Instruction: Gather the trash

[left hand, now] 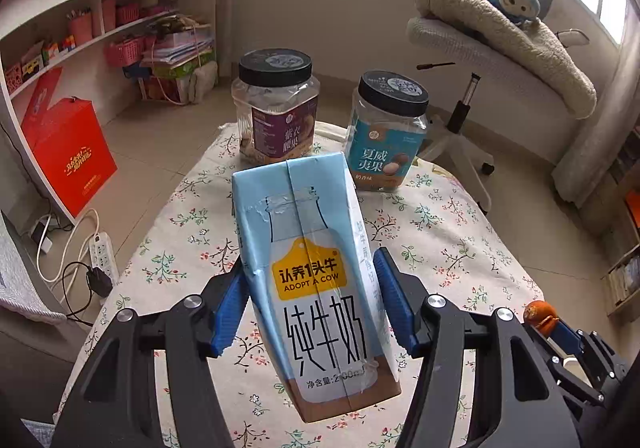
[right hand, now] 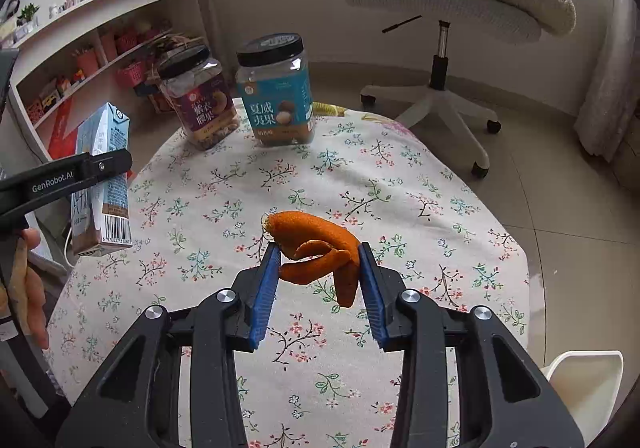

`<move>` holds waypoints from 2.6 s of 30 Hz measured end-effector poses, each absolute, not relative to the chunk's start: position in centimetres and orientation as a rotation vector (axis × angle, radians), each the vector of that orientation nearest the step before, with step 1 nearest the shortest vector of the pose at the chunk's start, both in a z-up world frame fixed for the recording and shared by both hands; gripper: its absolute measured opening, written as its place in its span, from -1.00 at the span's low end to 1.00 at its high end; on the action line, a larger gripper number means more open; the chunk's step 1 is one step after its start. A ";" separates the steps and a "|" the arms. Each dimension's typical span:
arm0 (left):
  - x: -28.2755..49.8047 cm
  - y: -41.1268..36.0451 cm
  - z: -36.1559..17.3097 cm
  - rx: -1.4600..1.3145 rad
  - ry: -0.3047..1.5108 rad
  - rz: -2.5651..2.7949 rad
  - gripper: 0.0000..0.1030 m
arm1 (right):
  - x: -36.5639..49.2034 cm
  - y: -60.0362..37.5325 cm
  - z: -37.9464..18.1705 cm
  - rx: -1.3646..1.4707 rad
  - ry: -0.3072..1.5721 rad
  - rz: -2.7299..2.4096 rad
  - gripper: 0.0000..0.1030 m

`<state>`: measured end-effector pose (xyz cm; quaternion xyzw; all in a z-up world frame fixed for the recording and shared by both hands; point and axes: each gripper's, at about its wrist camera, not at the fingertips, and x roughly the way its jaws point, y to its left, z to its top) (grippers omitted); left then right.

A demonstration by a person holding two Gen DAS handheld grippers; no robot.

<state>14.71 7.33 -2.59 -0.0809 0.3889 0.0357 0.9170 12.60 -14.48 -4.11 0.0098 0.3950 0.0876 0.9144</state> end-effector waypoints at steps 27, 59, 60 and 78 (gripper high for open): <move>8.5 -5.4 0.3 -0.060 0.641 -0.224 0.17 | 2.7 -32.5 0.6 0.219 0.623 -0.277 -0.25; 1.1 -27.8 -1.3 0.113 0.662 -0.655 0.17 | -9.5 -48.8 -0.1 0.407 0.541 -0.676 0.43; 0.9 -28.5 -1.4 0.114 0.669 -0.669 0.17 | -9.9 -49.3 0.0 0.422 0.531 -0.690 0.51; -2.8 -34.1 3.5 0.165 0.535 -0.730 0.82 | -15.7 -49.2 5.2 0.356 0.265 -0.876 0.86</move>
